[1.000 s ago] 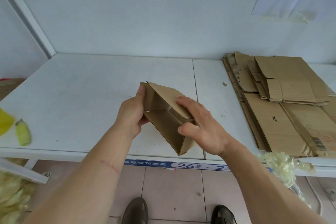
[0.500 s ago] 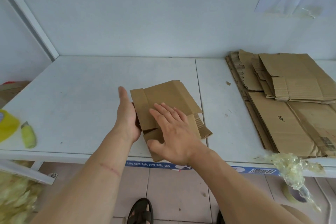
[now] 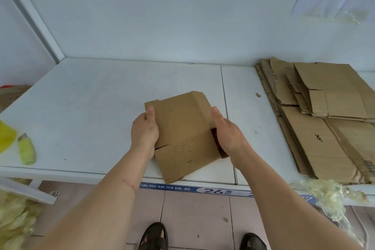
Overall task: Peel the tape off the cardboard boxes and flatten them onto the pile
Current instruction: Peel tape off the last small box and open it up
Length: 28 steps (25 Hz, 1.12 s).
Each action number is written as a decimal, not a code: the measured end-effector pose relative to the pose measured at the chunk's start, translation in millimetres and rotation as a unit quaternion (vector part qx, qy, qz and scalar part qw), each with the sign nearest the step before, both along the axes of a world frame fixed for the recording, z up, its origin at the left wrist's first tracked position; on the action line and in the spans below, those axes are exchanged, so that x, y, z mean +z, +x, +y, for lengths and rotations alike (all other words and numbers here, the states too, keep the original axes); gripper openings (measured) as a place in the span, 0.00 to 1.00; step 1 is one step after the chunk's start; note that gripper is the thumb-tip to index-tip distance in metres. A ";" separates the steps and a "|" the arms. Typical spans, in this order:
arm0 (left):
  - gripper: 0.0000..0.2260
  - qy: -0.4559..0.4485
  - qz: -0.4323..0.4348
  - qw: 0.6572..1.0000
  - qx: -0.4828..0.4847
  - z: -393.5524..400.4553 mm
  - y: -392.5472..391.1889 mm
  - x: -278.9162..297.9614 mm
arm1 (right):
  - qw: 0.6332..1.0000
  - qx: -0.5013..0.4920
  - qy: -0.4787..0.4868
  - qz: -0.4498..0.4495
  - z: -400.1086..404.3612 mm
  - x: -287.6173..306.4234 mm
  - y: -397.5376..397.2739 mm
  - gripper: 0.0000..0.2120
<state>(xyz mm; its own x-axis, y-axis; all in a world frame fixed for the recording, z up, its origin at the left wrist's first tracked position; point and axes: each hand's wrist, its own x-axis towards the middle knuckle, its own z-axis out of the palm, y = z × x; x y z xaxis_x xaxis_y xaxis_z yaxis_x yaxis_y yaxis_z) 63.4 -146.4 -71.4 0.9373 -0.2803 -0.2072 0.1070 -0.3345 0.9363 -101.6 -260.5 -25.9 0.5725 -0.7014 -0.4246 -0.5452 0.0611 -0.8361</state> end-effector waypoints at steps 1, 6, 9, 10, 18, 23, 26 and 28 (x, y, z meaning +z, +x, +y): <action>0.27 0.000 -0.009 1.000 -0.001 -0.4 0.6 -0.6 | 1.000 0.007 0.020 -0.018 0.9 -2.5 0.4 0.30; 0.23 0.035 -0.077 0.996 -0.010 -1.3 1.0 -2.6 | 0.993 0.013 -0.121 -0.007 -2.8 -19.5 0.4 0.25; 0.22 0.070 -0.126 0.990 -0.010 -3.8 0.4 -6.9 | 0.972 0.010 -0.229 0.044 2.2 -27.7 -1.4 0.24; 0.21 0.092 -0.150 0.984 -0.014 -6.0 -0.9 -8.6 | 0.964 0.011 -0.257 0.069 4.2 -32.0 -1.7 0.25; 0.27 0.383 -0.353 0.832 -0.190 -25.4 -5.8 -30.3 | 0.868 0.083 -0.439 0.216 18.3 -65.6 -6.6 0.29; 0.32 0.450 -0.298 0.793 -0.282 -41.9 4.7 -28.4 | 0.854 0.182 -0.389 0.295 18.4 -60.1 5.4 0.35; 0.34 0.435 -0.298 0.785 -0.325 -58.6 9.9 -19.0 | 0.848 0.217 -0.397 0.276 28.0 -55.1 22.2 0.34; 0.31 0.409 -0.318 0.787 -0.334 -61.9 10.1 -25.5 | 0.854 0.222 -0.393 0.258 30.6 -59.1 27.0 0.33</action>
<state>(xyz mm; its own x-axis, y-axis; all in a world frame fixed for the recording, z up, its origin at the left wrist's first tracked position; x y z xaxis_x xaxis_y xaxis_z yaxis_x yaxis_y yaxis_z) 73.5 -208.2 -96.9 0.6244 -0.7714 -0.1228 -0.7523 -0.6362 0.1711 -74.6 -230.0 -85.0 0.7353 -0.6479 -0.1986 -0.6767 -0.7178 -0.1635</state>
